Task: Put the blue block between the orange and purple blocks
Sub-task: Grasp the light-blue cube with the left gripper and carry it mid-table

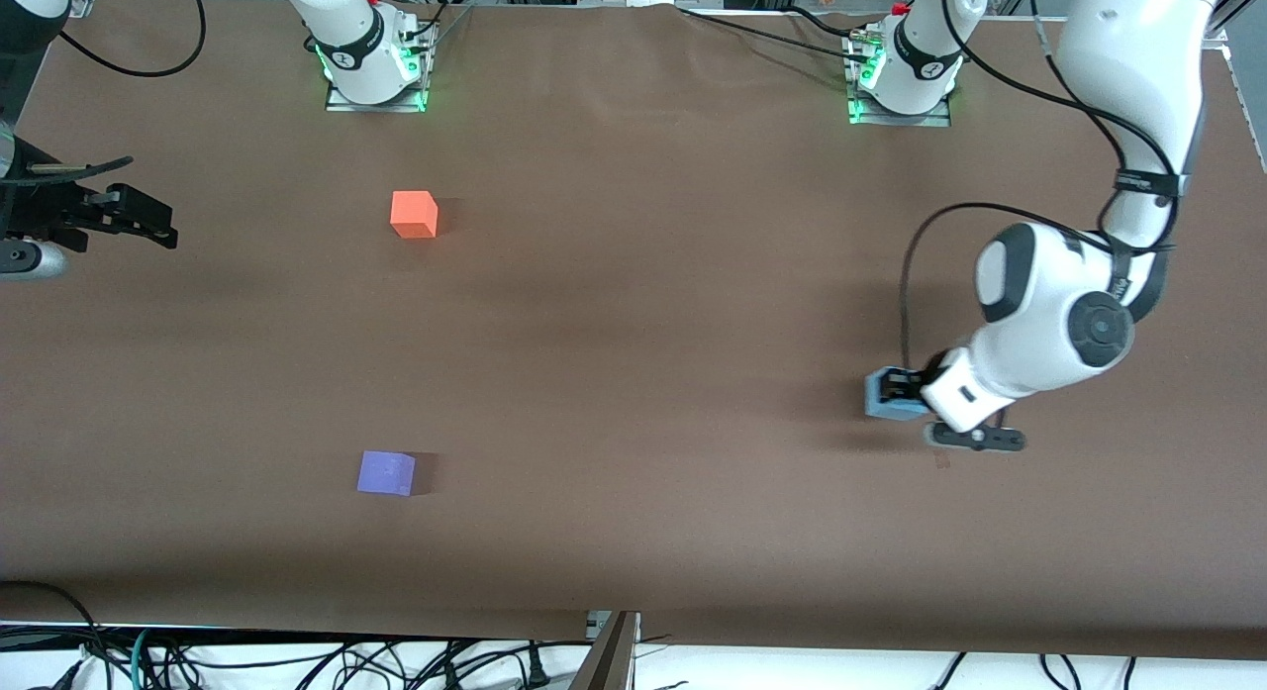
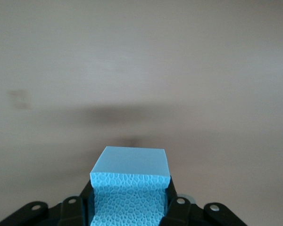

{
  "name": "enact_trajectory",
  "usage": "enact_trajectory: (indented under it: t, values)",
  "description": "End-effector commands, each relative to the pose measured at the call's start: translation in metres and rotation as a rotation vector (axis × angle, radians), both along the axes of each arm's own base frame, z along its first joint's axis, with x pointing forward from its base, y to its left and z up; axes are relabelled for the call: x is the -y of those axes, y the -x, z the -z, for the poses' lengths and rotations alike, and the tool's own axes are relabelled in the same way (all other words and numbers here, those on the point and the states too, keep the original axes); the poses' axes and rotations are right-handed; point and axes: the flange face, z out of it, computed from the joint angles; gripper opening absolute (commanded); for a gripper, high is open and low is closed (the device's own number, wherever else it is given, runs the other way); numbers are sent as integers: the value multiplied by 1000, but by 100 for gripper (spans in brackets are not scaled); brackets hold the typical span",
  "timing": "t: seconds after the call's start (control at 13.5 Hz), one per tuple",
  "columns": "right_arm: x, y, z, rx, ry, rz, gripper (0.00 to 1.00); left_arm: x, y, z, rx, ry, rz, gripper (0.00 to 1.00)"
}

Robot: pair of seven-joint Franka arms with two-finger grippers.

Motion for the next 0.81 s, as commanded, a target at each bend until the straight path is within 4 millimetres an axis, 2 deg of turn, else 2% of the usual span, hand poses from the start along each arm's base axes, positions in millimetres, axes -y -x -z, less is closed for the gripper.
enact_trajectory:
  t: [0.0, 0.07, 0.15, 0.22, 0.3, 0.37, 0.44, 0.52, 0.59, 0.67, 0.74]
  values:
    - [0, -8, 7, -8, 1, -16, 100, 122, 13, 13, -59, 6, -95, 0]
    - [-1, -11, 8, 9, 13, -22, 100, 180, 24, 28, -69, 4, -102, 0]
    - [-2, -14, 7, 29, 37, -33, 100, 221, 28, 42, -79, 7, -177, 0]
    - [-6, -15, 7, 34, 48, -44, 100, 254, 27, 57, -79, 29, -280, 0]
    - [-18, -15, 7, 35, 68, -63, 100, 293, 37, 74, -74, 45, -328, 0]
    - [-27, -22, 20, 28, 104, -86, 100, 311, 43, 87, -75, 53, -358, 0]
    - [-34, -33, 42, 5, 148, -108, 100, 318, 46, 94, -76, 57, -369, 19]
    - [-37, -34, 44, 4, 160, -125, 100, 323, 52, 97, -77, 52, -360, 38]
    - [-40, -33, 45, 2, 153, -128, 100, 322, 52, 99, -78, 46, -361, 77]
    - [-43, -34, 48, 0, 143, -118, 100, 322, 52, 97, -69, 38, -354, 100]
    - [-46, -35, 51, -5, 105, -108, 100, 319, 50, 90, -60, 27, -349, 100]
